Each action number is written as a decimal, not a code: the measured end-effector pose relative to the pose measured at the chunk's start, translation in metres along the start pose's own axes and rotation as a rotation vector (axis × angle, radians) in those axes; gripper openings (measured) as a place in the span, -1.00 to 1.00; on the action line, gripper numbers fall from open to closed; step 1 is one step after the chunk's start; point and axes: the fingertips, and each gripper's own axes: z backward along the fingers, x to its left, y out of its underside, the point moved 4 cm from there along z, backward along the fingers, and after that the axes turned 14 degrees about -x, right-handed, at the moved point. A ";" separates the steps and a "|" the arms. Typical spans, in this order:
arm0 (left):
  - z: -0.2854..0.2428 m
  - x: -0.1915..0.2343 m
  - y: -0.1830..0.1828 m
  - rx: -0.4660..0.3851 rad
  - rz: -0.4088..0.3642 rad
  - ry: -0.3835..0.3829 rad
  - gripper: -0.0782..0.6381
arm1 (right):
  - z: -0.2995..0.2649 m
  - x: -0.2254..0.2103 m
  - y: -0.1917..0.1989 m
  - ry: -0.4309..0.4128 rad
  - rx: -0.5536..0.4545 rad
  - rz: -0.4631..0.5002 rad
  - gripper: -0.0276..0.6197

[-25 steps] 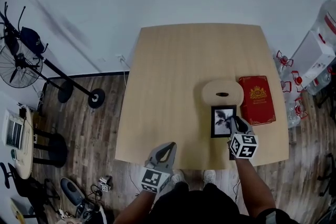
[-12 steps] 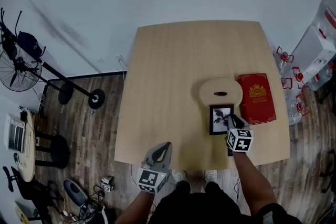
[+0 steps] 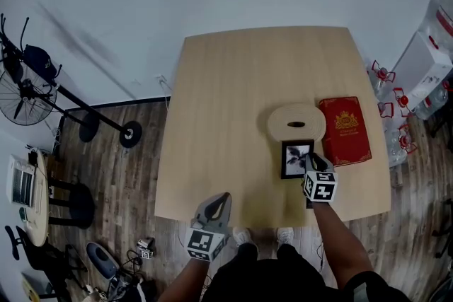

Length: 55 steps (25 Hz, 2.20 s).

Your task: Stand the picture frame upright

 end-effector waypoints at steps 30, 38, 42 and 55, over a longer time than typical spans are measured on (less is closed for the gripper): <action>0.001 -0.015 -0.019 -0.068 0.051 0.037 -0.78 | 0.112 0.044 -0.107 -0.111 -0.274 0.254 -0.73; -0.012 -0.041 -0.028 -0.078 0.035 0.134 -0.78 | 0.149 0.056 -0.130 -0.116 -0.331 0.251 -0.89; -0.015 -0.046 -0.031 -0.083 0.018 0.168 -0.78 | 0.159 0.066 -0.135 -0.126 -0.346 0.309 -0.89; -0.017 -0.064 -0.031 -0.084 0.033 0.201 -0.78 | 0.173 0.061 -0.127 -0.095 -0.344 0.292 -0.89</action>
